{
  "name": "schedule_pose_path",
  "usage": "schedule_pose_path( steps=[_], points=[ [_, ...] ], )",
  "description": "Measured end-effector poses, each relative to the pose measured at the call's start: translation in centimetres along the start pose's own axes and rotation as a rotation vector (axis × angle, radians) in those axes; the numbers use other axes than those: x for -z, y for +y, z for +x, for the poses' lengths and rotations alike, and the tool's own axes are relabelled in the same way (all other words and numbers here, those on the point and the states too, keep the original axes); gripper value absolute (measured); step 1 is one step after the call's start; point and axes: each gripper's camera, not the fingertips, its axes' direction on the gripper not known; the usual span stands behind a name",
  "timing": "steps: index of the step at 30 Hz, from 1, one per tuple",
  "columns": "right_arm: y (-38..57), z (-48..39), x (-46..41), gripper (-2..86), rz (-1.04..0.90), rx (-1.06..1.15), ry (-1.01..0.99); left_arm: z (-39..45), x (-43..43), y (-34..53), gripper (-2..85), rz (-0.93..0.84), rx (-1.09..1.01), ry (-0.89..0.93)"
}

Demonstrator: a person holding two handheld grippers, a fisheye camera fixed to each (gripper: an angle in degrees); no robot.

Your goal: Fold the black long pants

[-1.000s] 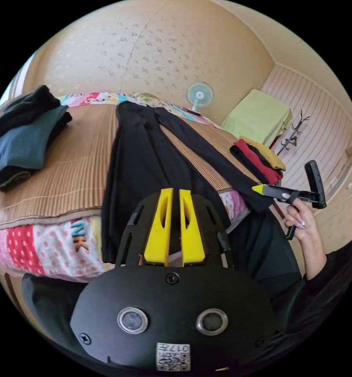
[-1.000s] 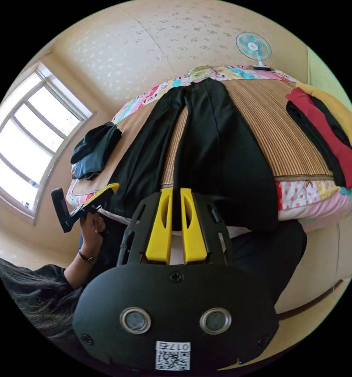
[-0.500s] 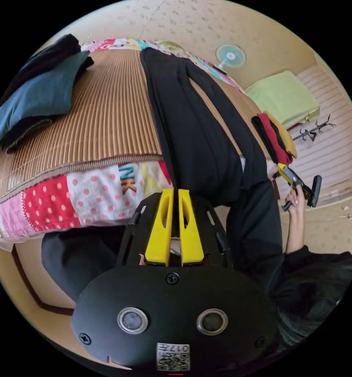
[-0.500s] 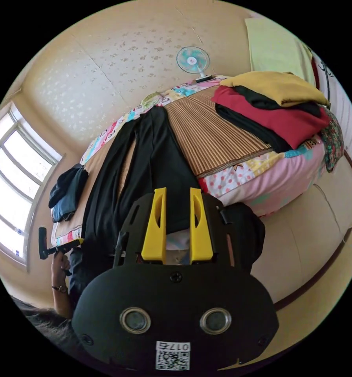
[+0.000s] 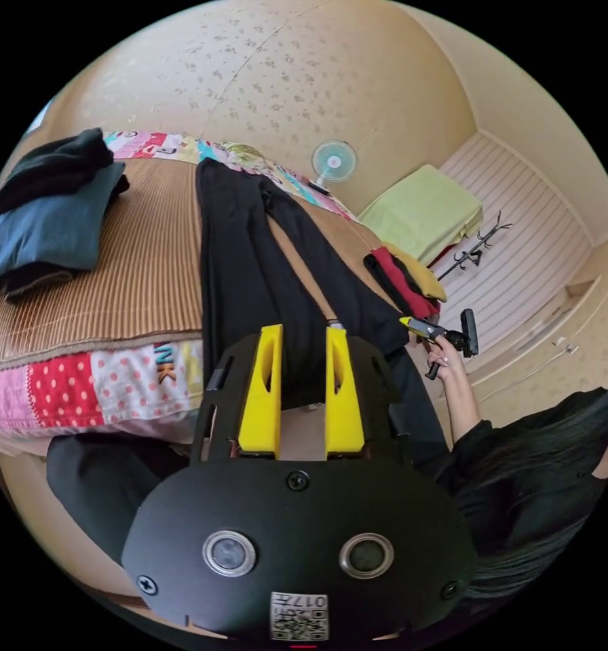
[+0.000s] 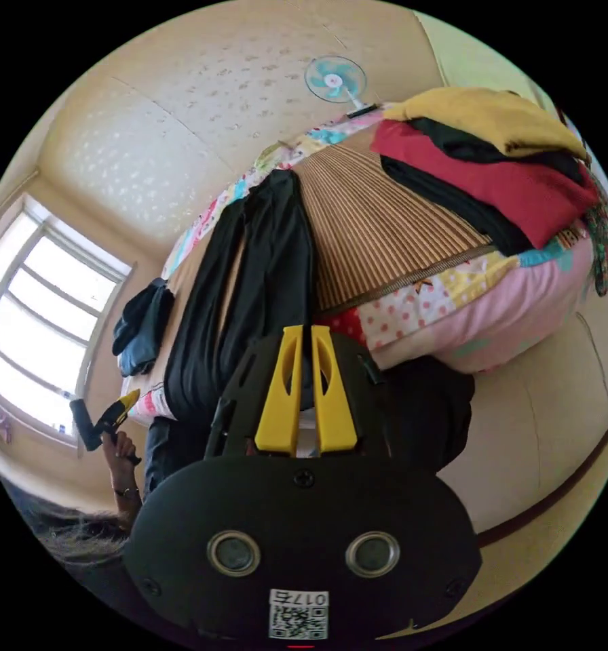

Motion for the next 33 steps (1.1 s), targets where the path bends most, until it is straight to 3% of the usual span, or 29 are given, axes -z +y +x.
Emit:
schedule_pose_path(
  steps=[3,6,9,14,17,20,24,28,33],
  points=[
    [-0.6,-4.5,2.9,3.0,0.051,0.19,-0.171,2.2,-0.9,-2.1,15.6,-0.01,-0.049,0.151],
    [-0.5,-8.5,1.4,2.8,-0.027,0.325,-0.238,3.3,-3.2,-4.9,15.2,-0.009,-0.076,0.307],
    [0.6,-10.6,-2.8,2.8,-0.139,0.368,-0.28,2.7,-7.6,-7.4,15.1,-0.065,-0.042,0.473],
    [2.7,-12.2,-8.3,2.7,-0.272,0.386,-0.32,1.5,-16.0,-8.1,12.9,-0.242,0.034,0.591],
    [2.3,-11.7,-9.5,2.4,-0.362,0.454,-0.324,2.2,-16.5,-6.3,5.0,-0.195,-0.008,0.471],
    [0.2,-9.6,-9.7,1.8,-0.508,0.471,-0.358,4.2,-16.3,-5.5,2.0,-0.195,-0.074,0.218],
    [-5.1,-4.8,-8.3,3.8,-0.281,0.306,-0.275,8.3,-16.3,-5.8,1.0,-0.202,-0.188,-0.156],
    [-12.2,-2.3,-11.9,10.0,-0.22,0.207,-0.179,10.7,-17.0,-5.8,1.0,-0.209,-0.24,-0.28],
    [-22.3,-1.3,-23.2,12.3,-0.272,0.105,-0.134,11.9,-18.6,-4.9,1.1,-0.218,-0.242,-0.347]
  ],
)
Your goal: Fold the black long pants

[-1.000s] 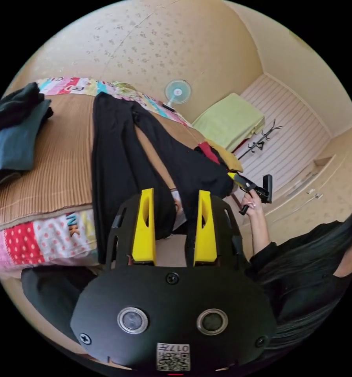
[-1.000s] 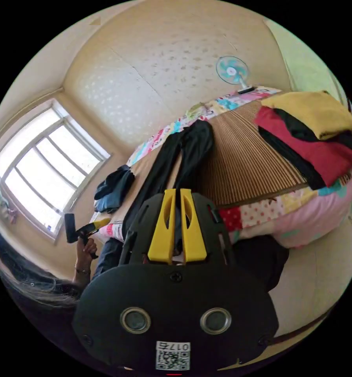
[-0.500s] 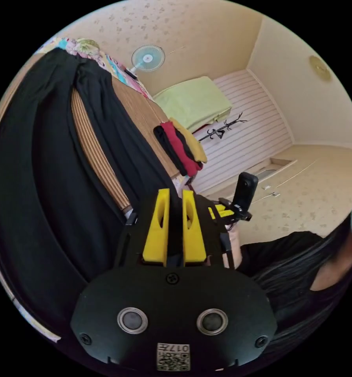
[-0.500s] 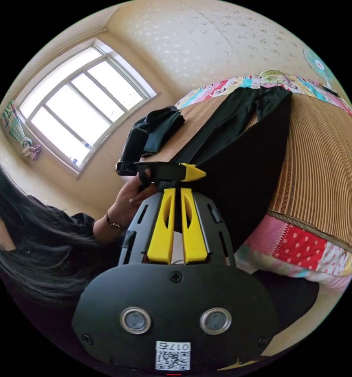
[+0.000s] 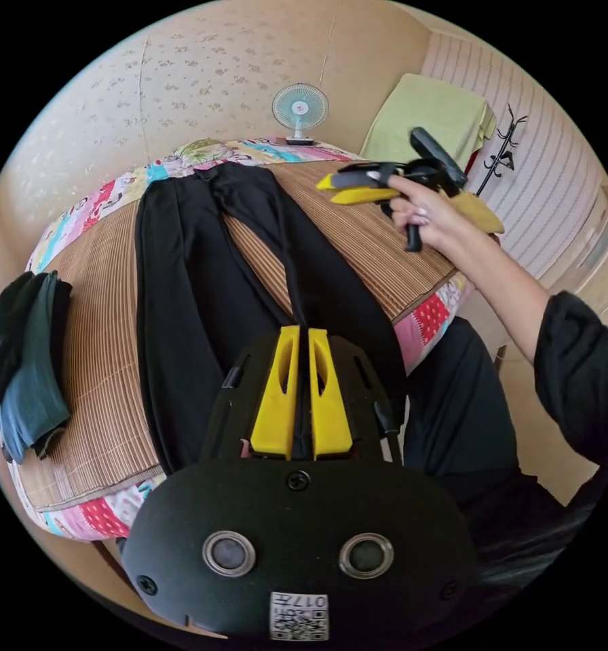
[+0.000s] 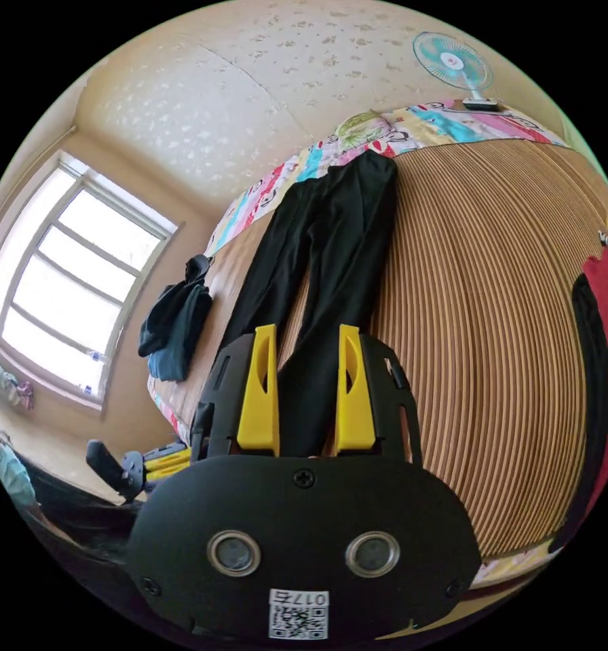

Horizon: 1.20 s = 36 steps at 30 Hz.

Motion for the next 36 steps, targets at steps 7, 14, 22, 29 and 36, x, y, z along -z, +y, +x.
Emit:
schedule_pose_path(
  steps=[7,14,22,29,36],
  points=[
    [-9.1,0.6,-7.8,13.1,0.07,-0.11,0.249,0.1,-1.0,-0.4,0.9,-0.016,0.026,0.038],
    [-11.9,1.3,-14.9,9.2,0.001,-0.028,0.523,-0.8,-1.8,-1.0,1.1,-0.03,0.048,0.078],
    [-13.7,3.4,-15.9,1.9,0.064,-0.057,0.565,-2.8,-2.6,-1.9,1.1,-0.05,0.087,0.149],
    [-16.2,6.0,-14.4,7.7,0.214,-0.097,0.374,-4.7,-3.4,-1.9,1.0,-0.08,0.138,0.196],
    [-19.3,9.4,-16.6,13.6,0.188,-0.142,0.38,-5.8,-2.2,-2.7,1.1,-0.081,0.151,0.216]
  ],
)
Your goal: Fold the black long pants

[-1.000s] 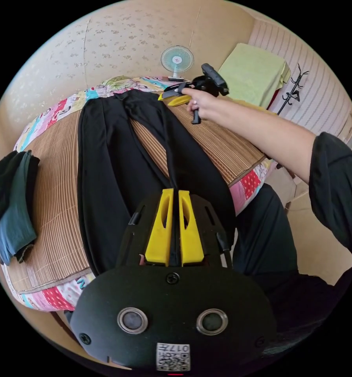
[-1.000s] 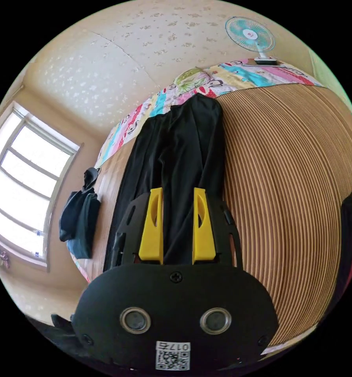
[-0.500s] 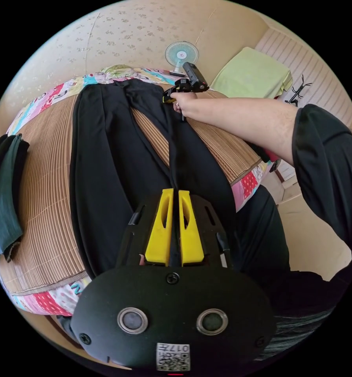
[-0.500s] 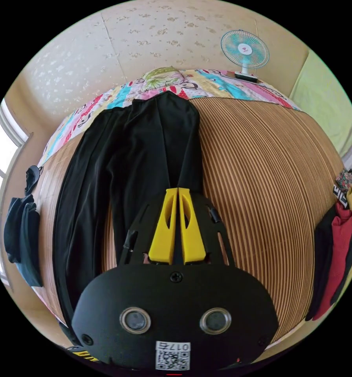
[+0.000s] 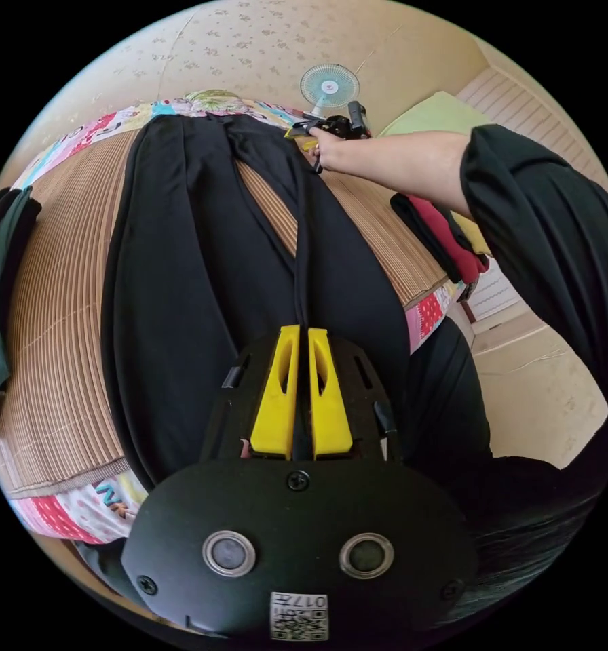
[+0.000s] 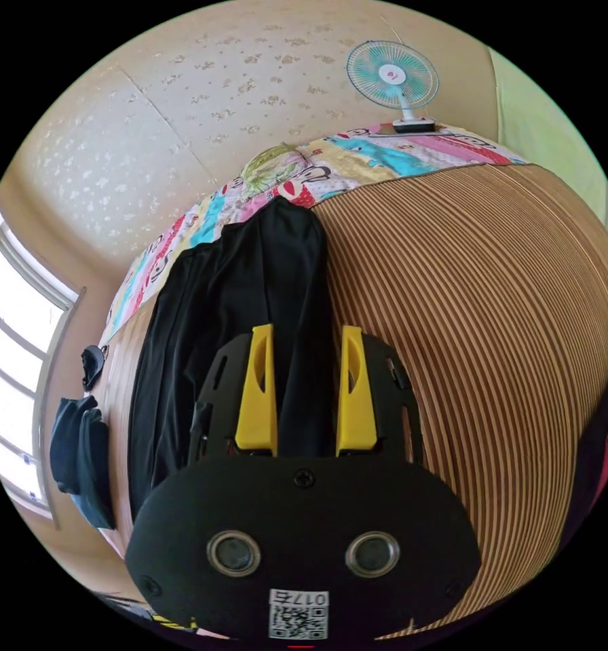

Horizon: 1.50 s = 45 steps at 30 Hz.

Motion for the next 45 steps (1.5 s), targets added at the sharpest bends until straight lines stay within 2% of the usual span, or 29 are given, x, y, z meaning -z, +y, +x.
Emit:
schedule_pose_path(
  steps=[4,5,7,9,12,16,19,21,24,28,31,33,35,38,41,43,45],
  points=[
    [-1.7,-2.1,-2.7,8.3,-0.078,0.05,0.139,-0.7,0.9,-0.7,1.0,-0.001,0.008,0.028],
    [-2.0,-3.4,-3.1,5.6,-0.07,0.075,0.254,-1.1,1.3,-1.0,0.9,-0.004,0.005,0.06],
    [-1.6,-7.0,-3.1,3.7,-0.028,0.263,0.398,-1.7,2.1,-1.8,0.7,-0.03,-0.045,0.188],
    [-0.2,-13.0,-2.9,2.8,0.068,0.499,0.529,-2.6,4.0,-2.9,0.6,-0.083,-0.158,0.457],
    [1.3,-19.9,-0.5,2.3,0.216,0.633,0.44,-5.7,8.3,-2.7,0.2,-0.085,-0.186,0.634],
    [1.7,-25.5,0.9,2.6,0.248,0.598,0.166,-9.5,13.9,-1.1,0.2,-0.094,-0.187,0.542],
    [1.8,-28.5,-1.6,3.2,0.091,0.583,-0.081,-12.9,15.5,0.2,0.8,-0.164,-0.116,0.49],
    [2.3,-29.0,-5.1,3.4,-0.133,0.532,-0.248,-15.8,15.0,1.2,1.5,-0.265,-0.024,0.486],
    [5.3,-28.1,-5.3,2.0,-0.165,0.569,-0.389,-18.8,15.5,1.9,2.7,-0.26,0.091,0.46],
    [10.4,-24.9,-2.5,2.2,-0.162,0.603,-0.359,-20.4,17.6,1.8,3.7,-0.148,0.144,0.518],
    [16.4,-21.0,1.2,4.9,-0.126,0.657,-0.197,-20.7,19.6,1.3,4.6,0.009,0.158,0.485],
    [21.2,-17.0,4.1,8.1,-0.102,0.602,-0.103,-21.0,20.3,1.0,7.0,0.153,0.198,0.454],
    [24.8,-13.8,6.4,9.9,-0.068,0.503,-0.093,-20.8,19.9,0.6,8.2,0.207,0.217,0.426],
    [30.4,-10.0,8.6,10.6,-0.064,0.363,-0.16,-19.5,18.9,-0.5,8.4,0.222,0.232,0.324],
    [34.8,-8.6,9.5,7.9,-0.096,0.327,-0.235,-17.8,17.6,-2.0,6.5,0.164,0.212,0.228],
    [36.5,-8.4,9.9,5.1,-0.096,0.354,-0.23,-17.0,16.9,-2.5,4.1,0.139,0.188,0.216],
    [37.6,-7.7,11.0,3.1,-0.082,0.354,-0.229,-16.6,17.4,-2.4,3.4,0.125,0.168,0.285]
  ],
)
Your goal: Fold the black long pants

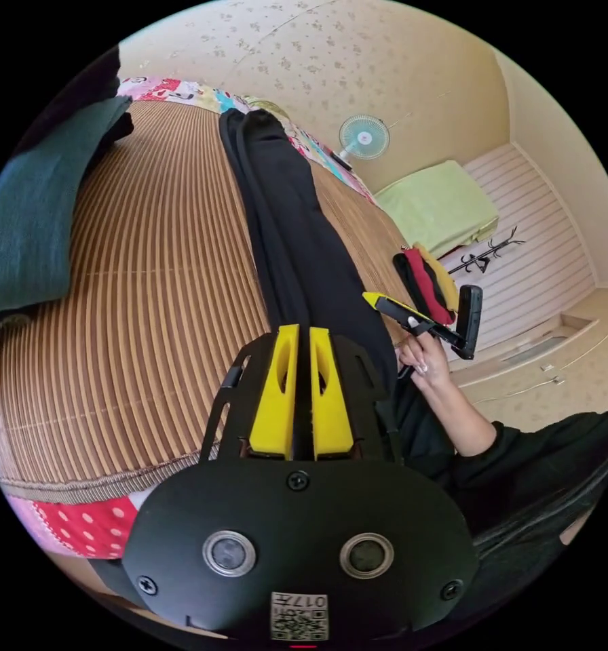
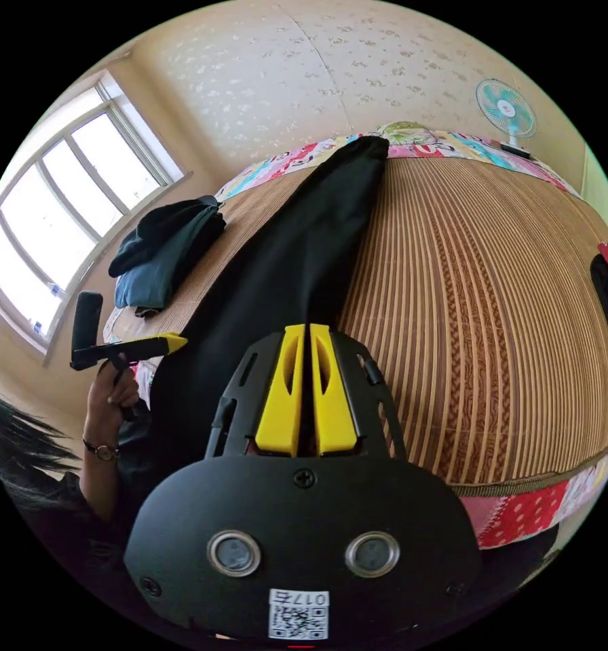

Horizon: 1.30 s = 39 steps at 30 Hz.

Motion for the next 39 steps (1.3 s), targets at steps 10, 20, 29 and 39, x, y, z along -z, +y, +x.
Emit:
schedule_pose_path(
  steps=[10,20,29,39],
  points=[
    [5.1,3.4,4.2,3.3,-0.06,-0.069,-0.143,-3.0,5.1,2.0,3.6,0.14,0.017,0.266],
    [3.2,3.1,3.2,8.3,0.013,-0.162,-0.241,-1.0,1.1,0.2,7.5,0.012,0.042,0.077],
    [0.8,-2.9,-2.2,6.8,-0.14,0.039,-0.063,1.9,-0.4,1.0,4.2,-0.445,-0.211,0.207],
    [8.0,-10.8,-1.8,1.2,-0.109,0.313,0.314,-3.9,8.6,3.4,-0.6,0.15,-0.11,0.291]
  ],
)
